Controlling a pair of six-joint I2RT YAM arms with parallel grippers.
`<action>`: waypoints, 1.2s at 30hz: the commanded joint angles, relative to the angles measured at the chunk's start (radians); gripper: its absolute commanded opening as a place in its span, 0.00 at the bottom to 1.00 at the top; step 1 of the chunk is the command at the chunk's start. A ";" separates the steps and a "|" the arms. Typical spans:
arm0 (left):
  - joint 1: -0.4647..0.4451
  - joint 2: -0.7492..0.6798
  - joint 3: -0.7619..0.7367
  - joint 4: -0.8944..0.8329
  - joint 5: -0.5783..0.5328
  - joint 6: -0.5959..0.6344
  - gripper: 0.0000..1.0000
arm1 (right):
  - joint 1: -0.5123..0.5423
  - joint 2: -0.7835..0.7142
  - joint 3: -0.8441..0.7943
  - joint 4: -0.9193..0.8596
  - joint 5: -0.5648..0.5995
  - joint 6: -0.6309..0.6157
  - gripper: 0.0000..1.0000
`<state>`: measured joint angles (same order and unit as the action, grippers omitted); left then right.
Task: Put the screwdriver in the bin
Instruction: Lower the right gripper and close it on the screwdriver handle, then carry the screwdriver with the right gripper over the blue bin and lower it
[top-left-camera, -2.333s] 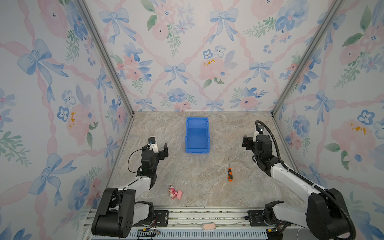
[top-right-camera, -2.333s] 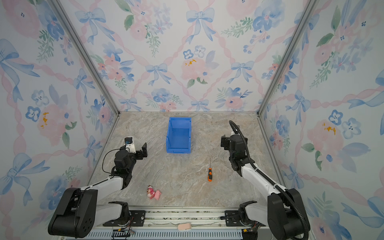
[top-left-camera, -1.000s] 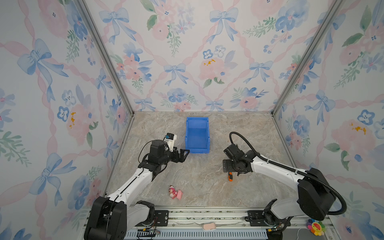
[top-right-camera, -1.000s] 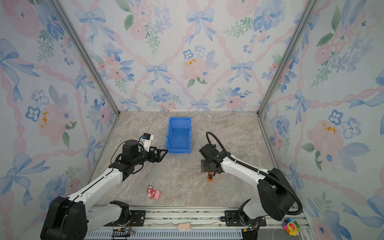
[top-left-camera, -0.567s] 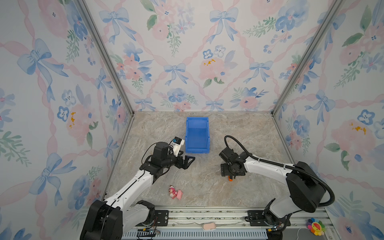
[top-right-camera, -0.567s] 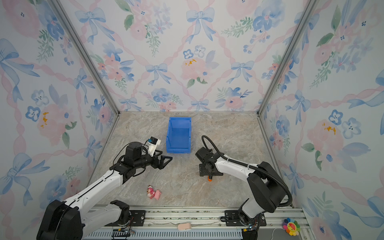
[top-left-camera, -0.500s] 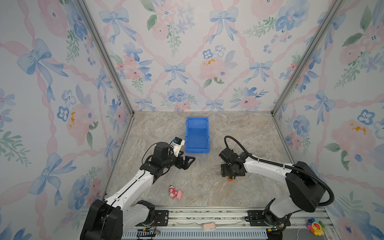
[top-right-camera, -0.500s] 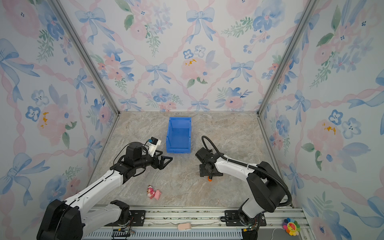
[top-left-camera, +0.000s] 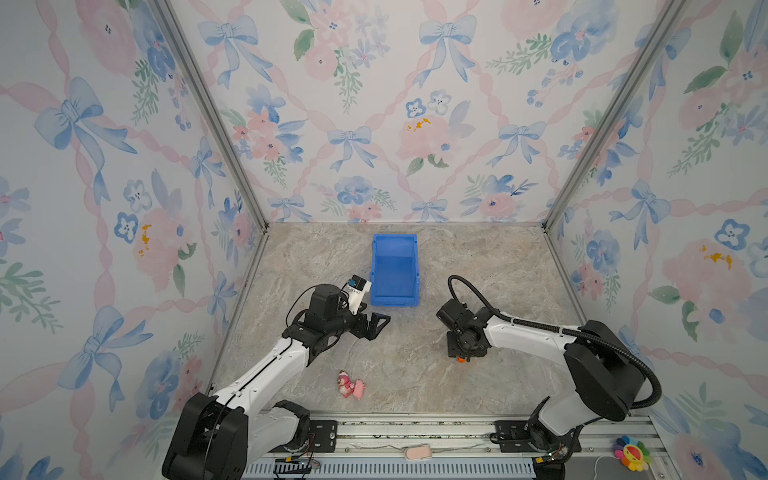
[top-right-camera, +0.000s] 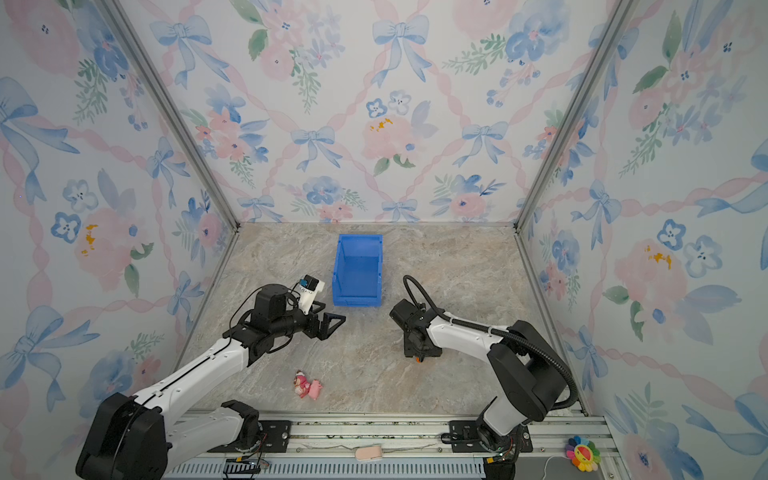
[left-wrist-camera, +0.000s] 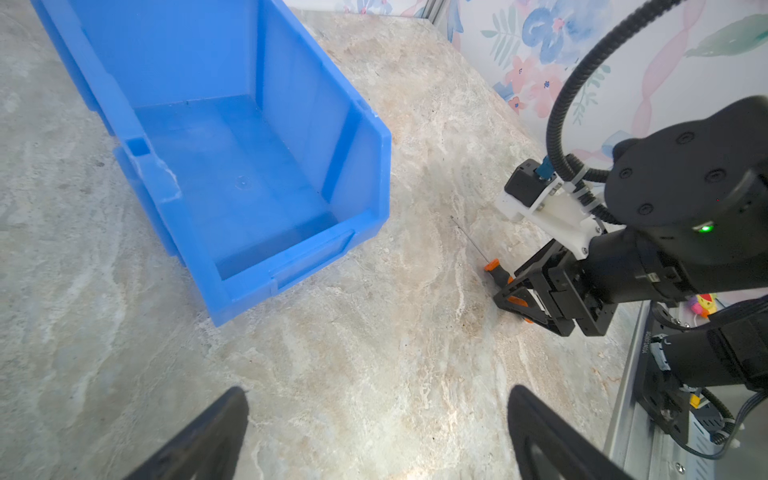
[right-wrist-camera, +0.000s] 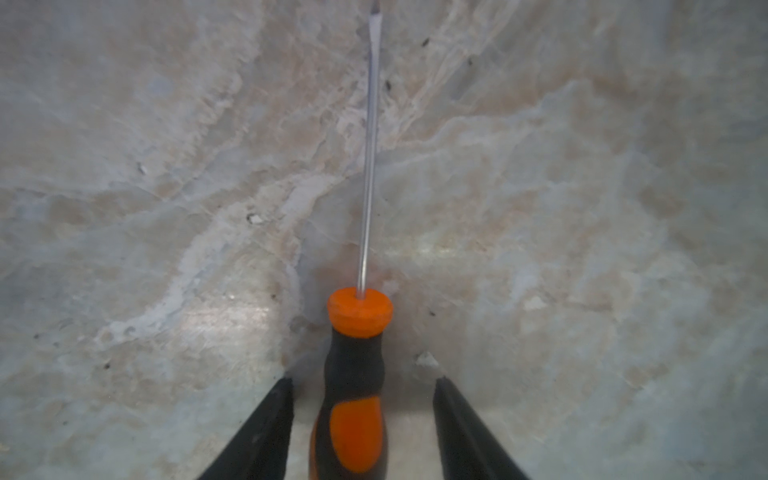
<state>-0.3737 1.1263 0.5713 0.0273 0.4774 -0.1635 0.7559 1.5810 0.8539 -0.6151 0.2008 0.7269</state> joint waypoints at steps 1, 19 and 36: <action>-0.007 0.016 0.000 -0.001 -0.021 0.033 0.98 | 0.019 0.037 -0.024 -0.010 -0.005 0.022 0.46; -0.013 -0.028 -0.005 -0.003 -0.123 0.058 0.98 | 0.055 -0.043 0.084 -0.098 0.087 -0.009 0.12; -0.015 -0.053 0.016 -0.055 -0.308 0.102 0.98 | 0.059 -0.001 0.450 -0.119 0.115 -0.222 0.10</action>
<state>-0.3859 1.1007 0.5724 -0.0109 0.2020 -0.0849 0.8070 1.5452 1.2400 -0.7258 0.3042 0.5644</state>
